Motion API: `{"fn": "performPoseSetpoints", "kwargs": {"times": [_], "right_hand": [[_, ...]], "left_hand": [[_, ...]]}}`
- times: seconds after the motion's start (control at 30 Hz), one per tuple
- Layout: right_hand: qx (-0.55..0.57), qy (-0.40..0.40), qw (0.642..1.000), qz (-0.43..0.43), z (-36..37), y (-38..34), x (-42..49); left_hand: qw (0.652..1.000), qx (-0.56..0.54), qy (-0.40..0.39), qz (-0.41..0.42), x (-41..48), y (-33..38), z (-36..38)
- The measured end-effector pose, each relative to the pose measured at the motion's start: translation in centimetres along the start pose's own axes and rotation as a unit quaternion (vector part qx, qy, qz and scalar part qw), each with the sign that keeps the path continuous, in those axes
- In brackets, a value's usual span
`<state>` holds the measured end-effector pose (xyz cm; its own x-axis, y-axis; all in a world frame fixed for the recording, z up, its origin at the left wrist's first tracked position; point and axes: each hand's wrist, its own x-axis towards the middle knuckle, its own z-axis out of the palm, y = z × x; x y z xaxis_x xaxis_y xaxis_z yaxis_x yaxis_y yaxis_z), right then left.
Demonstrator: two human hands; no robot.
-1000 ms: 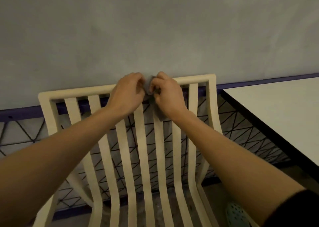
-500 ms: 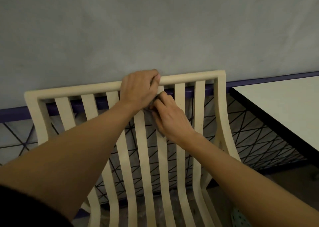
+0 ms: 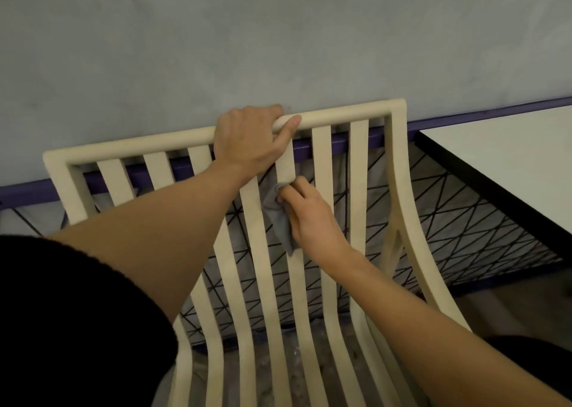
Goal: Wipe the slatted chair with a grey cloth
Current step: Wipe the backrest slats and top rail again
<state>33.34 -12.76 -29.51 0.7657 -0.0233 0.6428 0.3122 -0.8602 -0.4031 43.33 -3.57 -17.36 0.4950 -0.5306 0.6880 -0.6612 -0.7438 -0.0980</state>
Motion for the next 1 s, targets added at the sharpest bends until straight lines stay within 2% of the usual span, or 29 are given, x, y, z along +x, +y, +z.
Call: {"fn": "performPoseSetpoints", "kwargs": {"times": [0.13,0.3,0.6,0.73,1.0], "right_hand": [[0.025,-0.001,1.000,0.000,-0.8,-0.3,0.8],[0.038,0.082,0.996,-0.009,-2.4,-1.3,3.7],[0.058,0.121,0.991,0.006,-0.6,-0.7,2.0],[0.072,0.102,0.992,0.026,0.9,-0.2,-0.6],[0.059,-0.003,0.998,0.025,3.9,1.8,-6.5]], "left_hand": [[1.000,0.012,0.017,-0.002,0.2,-0.1,0.0],[1.000,0.015,0.021,-0.006,0.0,0.3,0.4],[0.999,0.041,0.018,-0.022,-0.1,0.4,0.4],[0.999,0.043,0.005,-0.009,-0.3,0.2,0.7],[0.998,0.059,-0.007,-0.014,-0.5,0.3,0.6]]}}
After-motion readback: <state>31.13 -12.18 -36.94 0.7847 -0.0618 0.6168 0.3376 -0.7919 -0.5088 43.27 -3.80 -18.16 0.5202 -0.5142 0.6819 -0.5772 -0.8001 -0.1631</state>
